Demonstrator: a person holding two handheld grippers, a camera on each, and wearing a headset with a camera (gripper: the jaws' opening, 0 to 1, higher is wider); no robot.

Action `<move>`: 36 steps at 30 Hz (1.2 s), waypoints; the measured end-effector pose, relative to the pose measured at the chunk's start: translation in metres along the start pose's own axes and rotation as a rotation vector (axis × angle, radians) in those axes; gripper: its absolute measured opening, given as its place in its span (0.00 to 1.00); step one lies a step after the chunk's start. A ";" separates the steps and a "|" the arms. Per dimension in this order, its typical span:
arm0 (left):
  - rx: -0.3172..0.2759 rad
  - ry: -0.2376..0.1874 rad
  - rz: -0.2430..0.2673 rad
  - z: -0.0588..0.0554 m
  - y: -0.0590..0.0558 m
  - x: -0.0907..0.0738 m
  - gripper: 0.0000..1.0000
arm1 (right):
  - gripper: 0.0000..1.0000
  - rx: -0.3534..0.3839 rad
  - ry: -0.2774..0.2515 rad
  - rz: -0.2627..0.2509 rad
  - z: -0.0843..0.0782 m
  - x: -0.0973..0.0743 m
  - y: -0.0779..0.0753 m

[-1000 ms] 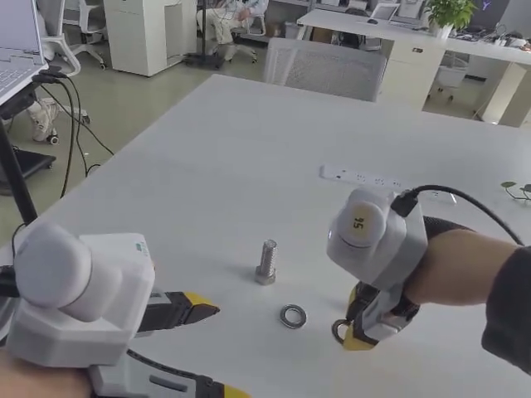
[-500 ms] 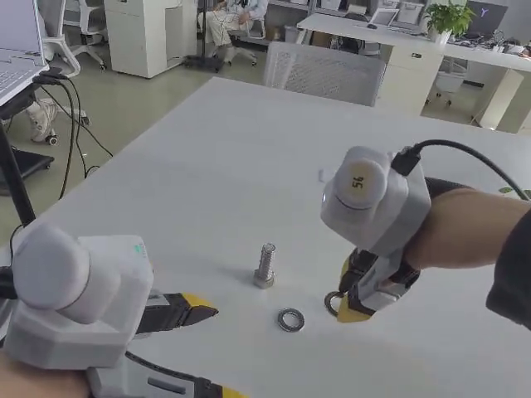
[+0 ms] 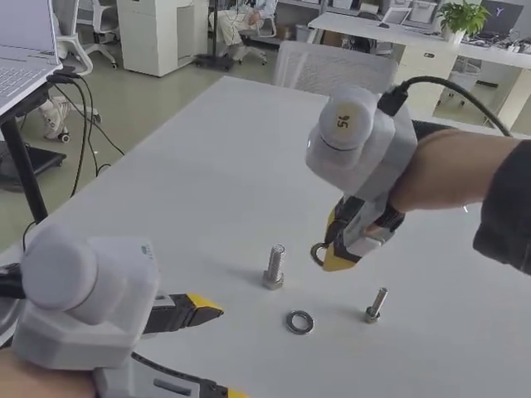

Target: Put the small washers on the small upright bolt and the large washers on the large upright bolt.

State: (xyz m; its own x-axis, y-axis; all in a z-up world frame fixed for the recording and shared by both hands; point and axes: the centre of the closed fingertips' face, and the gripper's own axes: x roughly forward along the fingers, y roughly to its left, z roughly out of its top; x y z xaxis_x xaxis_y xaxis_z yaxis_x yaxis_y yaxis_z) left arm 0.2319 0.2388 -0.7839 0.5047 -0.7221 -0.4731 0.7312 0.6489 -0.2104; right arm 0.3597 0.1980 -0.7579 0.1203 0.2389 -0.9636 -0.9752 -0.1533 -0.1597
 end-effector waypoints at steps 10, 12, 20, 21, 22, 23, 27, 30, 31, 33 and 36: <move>-0.015 -0.001 0.020 -0.001 0.006 -0.002 0.75 | 0.23 -0.035 -0.017 -0.005 0.021 0.007 -0.023; -0.019 -0.002 0.024 -0.001 0.007 -0.002 0.75 | 0.23 -0.042 -0.022 -0.004 0.026 0.011 -0.026; -0.031 -0.005 0.037 -0.004 0.011 -0.003 0.76 | 0.23 -0.061 -0.017 0.017 0.035 0.030 -0.031; -0.034 -0.005 0.038 -0.005 0.011 -0.003 0.75 | 0.23 -0.062 -0.017 0.021 0.035 0.032 -0.031; -0.035 -0.005 0.039 -0.005 0.011 -0.003 0.75 | 0.23 -0.058 -0.016 0.028 0.036 0.034 -0.031; -0.037 -0.004 0.039 -0.006 0.011 -0.002 0.75 | 0.23 -0.060 -0.014 0.030 0.035 0.036 -0.031; -0.043 -0.003 0.041 -0.007 0.012 -0.002 0.75 | 0.23 -0.062 -0.009 0.045 0.036 0.044 -0.029; -0.047 -0.001 0.043 -0.008 0.012 -0.002 0.75 | 0.23 -0.066 -0.005 0.051 0.035 0.049 -0.030; -0.049 0.000 0.043 -0.008 0.012 -0.002 0.75 | 0.23 -0.065 -0.004 0.055 0.036 0.050 -0.029; -0.051 0.000 0.045 -0.009 0.012 -0.002 0.75 | 0.23 -0.066 -0.002 0.061 0.035 0.052 -0.028; -0.054 0.001 0.047 -0.009 0.013 -0.002 0.75 | 0.23 -0.066 0.004 0.071 0.034 0.057 -0.028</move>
State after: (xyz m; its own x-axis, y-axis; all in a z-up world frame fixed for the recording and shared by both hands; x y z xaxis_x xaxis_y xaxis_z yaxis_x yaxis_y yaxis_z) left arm 0.2361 0.2503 -0.7932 0.5373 -0.6906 -0.4842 0.6811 0.6938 -0.2339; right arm 0.3875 0.2484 -0.8009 0.0523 0.2214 -0.9738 -0.9668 -0.2330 -0.1049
